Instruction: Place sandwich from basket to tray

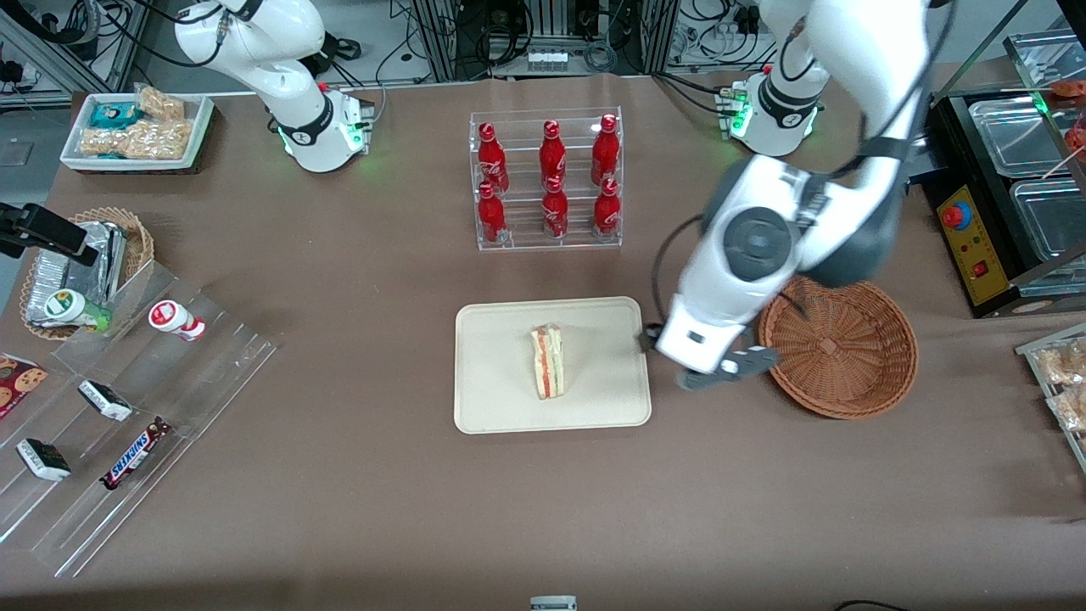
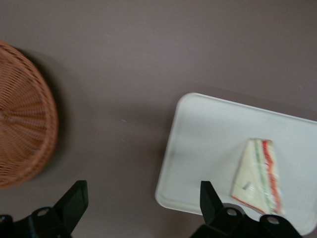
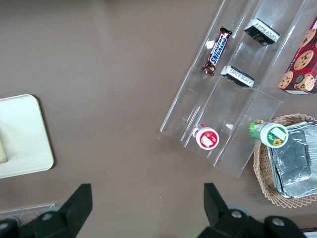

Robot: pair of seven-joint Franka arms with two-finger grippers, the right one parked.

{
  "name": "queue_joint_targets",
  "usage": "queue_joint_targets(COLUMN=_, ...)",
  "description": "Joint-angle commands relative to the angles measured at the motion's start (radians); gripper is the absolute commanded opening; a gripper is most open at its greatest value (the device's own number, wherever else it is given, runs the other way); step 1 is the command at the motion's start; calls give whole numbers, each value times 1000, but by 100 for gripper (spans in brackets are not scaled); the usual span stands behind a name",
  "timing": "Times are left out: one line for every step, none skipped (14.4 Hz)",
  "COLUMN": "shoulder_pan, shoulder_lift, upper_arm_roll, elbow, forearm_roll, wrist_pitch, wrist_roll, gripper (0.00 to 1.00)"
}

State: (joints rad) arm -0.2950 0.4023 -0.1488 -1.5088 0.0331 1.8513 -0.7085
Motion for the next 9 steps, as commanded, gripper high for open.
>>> queue_joint_targets(shoulder_pan=88, shoulder_lift=-103, upper_arm_roll=-9, elbow=-91, forearm_roll=8, wrist_pitch=-40, wrist_roll=102, gripper=100)
queue_joint_targets(shoulder_pan=123, shoulder_lift=-123, upper_arm_roll=-9, elbow=-106, forearm_roll=8, wrist_pitch=-43, wrist_roll=148, gripper=100)
queue_joint_targets(shoulder_pan=149, shoulder_lift=-141, upper_arm_roll=-9, elbow=-125, forearm_roll=10, wrist_pitch=-46, wrist_roll=193, gripper=100)
queue_joint_targets(shoulder_pan=177, shoulder_lift=-173, upper_arm_roll=-8, elbow=-154, forearm_roll=10, wrist_pitch=-46, wrist_roll=239, gripper=100)
queue_joint_targets(shoulder_pan=203, shoulder_lift=-207, upper_arm_roll=-8, elbow=-183, forearm_roll=10, wrist_pitch=-46, wrist_roll=280, gripper=100)
queue_joint_targets(shoulder_pan=224, shoulder_lift=-242, upper_arm_roll=-8, elbow=-209, forearm_roll=10, wrist_pitch=-46, wrist_roll=332, gripper=100)
queue_joint_targets(shoulder_pan=229, shoulder_lift=-281, upper_arm_roll=-2, elbow=-237, forearm_roll=10, wrist_pitch=-46, wrist_roll=384, gripper=100)
queue_joint_targets(shoulder_pan=228, shoulder_lift=-318, upper_arm_roll=27, elbow=-264, forearm_roll=10, wrist_pitch=-46, wrist_roll=430, gripper=100)
queue_joint_targets(shoulder_pan=224, shoulder_lift=-362, upper_arm_roll=50, elbow=-295, forearm_roll=10, wrist_pitch=-52, wrist_roll=489, gripper=100)
